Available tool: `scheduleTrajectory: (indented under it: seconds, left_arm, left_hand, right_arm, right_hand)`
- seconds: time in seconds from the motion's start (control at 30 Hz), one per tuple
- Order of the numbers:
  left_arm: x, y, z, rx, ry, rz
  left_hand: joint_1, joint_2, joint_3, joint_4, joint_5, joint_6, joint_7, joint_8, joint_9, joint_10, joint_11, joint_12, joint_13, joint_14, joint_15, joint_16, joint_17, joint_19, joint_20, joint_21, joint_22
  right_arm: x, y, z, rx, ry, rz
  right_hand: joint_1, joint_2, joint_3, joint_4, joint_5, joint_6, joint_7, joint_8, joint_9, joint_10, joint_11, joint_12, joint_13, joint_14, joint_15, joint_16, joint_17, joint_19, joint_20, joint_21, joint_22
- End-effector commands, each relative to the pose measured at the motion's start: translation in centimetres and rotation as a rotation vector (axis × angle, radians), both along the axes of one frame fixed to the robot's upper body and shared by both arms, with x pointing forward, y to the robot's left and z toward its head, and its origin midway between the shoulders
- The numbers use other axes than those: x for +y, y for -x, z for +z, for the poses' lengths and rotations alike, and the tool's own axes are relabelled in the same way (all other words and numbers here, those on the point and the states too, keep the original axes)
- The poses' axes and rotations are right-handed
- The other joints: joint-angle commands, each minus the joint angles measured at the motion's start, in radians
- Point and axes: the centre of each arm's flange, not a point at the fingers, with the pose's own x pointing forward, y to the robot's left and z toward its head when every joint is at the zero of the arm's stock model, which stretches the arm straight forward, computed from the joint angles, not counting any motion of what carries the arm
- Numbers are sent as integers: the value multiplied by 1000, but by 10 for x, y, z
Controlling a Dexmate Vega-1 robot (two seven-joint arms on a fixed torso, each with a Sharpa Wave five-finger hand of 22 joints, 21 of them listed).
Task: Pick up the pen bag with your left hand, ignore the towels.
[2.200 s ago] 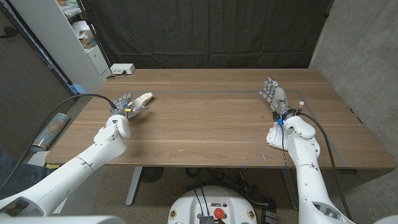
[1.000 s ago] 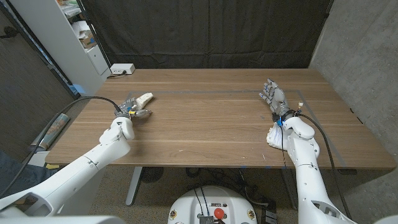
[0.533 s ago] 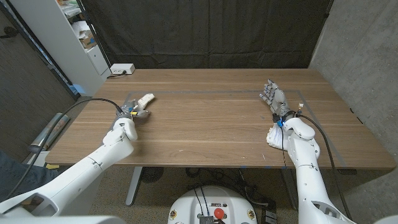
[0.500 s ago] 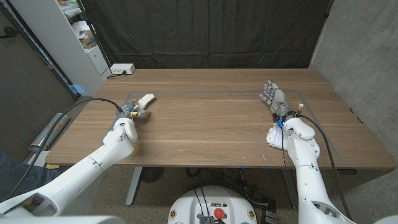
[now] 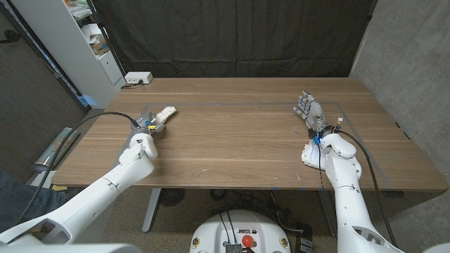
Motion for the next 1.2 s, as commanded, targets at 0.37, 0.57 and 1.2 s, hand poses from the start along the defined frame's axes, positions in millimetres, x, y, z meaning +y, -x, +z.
scheduleTrajectory:
  seconds: [0.37,0.57,1.2]
  left_arm:
    - [-7,11,8,-90,27,26]
    - [-10,15,13,-93,25,37]
    - [-7,17,17,-137,21,43]
  left_hand:
    - [45,25,29,4,-3,95,-16,26,6,84,-19,24,7,83,-25,13,-8,128,-116,41,8]
    - [37,26,26,11,-4,97,-15,24,6,91,-20,25,8,86,-25,11,-8,123,-114,41,8]
    - [75,46,55,-3,1,141,-19,29,6,135,-26,32,14,134,-42,8,-14,149,-138,64,8]
  right_arm:
    - [-3,1,3,-9,1,5]
    - [-4,2,3,-12,0,6]
    - [-1,-1,8,-18,5,11]
  right_hand:
    - [1,9,-5,0,6,8,-2,4,6,1,7,1,5,7,2,7,4,0,8,5,5]
    - [1,9,-5,1,6,8,-2,4,6,1,8,1,5,8,2,8,4,0,8,5,5]
    - [1,11,-7,0,7,9,-1,4,6,1,6,1,5,9,1,8,4,2,5,6,5]
